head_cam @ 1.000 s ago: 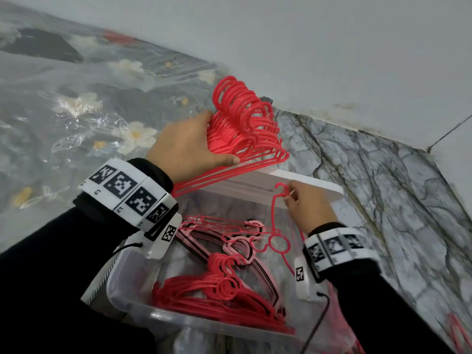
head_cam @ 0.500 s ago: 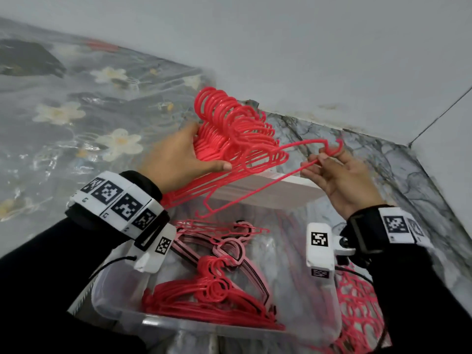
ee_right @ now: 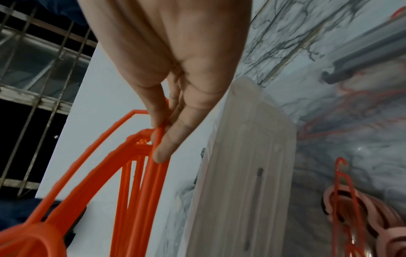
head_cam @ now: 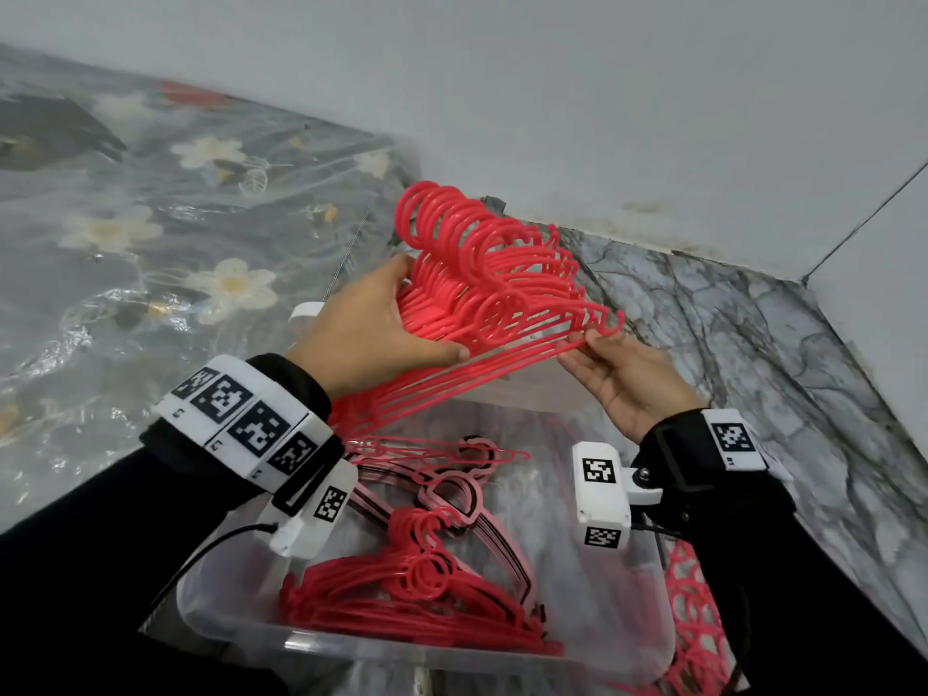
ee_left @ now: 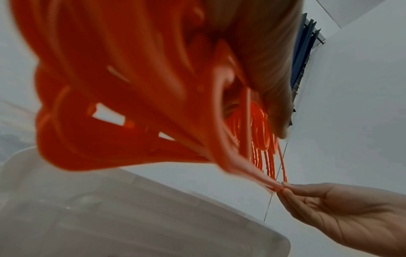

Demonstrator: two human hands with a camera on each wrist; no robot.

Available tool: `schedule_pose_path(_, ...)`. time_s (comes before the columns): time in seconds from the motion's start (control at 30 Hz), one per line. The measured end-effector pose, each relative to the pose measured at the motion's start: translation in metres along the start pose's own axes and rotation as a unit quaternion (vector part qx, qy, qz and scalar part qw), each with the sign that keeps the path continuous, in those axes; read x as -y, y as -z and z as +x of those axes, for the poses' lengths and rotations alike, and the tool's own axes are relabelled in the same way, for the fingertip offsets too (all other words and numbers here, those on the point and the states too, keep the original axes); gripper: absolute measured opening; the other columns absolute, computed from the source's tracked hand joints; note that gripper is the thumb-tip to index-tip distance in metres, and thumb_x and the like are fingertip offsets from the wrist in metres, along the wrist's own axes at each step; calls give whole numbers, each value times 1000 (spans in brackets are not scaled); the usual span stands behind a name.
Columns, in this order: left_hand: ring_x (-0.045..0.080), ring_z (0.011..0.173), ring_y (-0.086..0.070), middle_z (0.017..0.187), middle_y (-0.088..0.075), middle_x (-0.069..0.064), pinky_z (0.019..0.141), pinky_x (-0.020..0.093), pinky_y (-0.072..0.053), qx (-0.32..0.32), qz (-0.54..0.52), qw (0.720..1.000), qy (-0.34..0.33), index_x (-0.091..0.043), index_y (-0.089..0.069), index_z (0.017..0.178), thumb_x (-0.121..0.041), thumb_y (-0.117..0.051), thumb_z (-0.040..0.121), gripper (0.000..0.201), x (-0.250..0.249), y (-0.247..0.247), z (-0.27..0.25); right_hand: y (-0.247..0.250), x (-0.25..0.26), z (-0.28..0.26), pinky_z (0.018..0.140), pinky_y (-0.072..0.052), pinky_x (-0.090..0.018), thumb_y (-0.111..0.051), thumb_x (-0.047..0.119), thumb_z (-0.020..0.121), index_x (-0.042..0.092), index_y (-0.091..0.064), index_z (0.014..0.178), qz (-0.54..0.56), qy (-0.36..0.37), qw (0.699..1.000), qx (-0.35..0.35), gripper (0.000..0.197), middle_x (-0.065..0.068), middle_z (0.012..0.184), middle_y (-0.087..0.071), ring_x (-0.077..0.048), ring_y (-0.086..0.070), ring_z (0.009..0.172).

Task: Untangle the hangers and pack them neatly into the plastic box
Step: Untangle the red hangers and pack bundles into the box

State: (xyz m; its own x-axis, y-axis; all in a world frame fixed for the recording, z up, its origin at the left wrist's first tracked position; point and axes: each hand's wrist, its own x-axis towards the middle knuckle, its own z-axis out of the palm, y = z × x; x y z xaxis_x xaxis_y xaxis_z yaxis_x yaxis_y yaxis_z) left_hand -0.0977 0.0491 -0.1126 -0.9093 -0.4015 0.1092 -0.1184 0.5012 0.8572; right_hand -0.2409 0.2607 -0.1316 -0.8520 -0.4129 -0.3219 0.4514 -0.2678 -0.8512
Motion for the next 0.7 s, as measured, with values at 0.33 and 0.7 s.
schedule_pose_path(0.33,12,85,-65,92,-68,-9,83,38,-51,46,126,991,-12,-26,-54,110,-60,-56,45,73,-9,-5,-13,-14,-10,-17,116,-22,-44,-73,18,73,3,-26,145,-670,399,625,27,87,-15,150,-31,-31,-25,141)
schedule_pose_path(0.7,26,83,-61,89,-63,-1,75,36,-48,154,266,947,-93,-23,-41,103,-49,-51,66,47,-4,-30,-23,-36,-21,-35,88,-42,-40,-54,0,79,5,-62,108,-767,395,495,109,31,-14,101,-65,-33,-59,97)
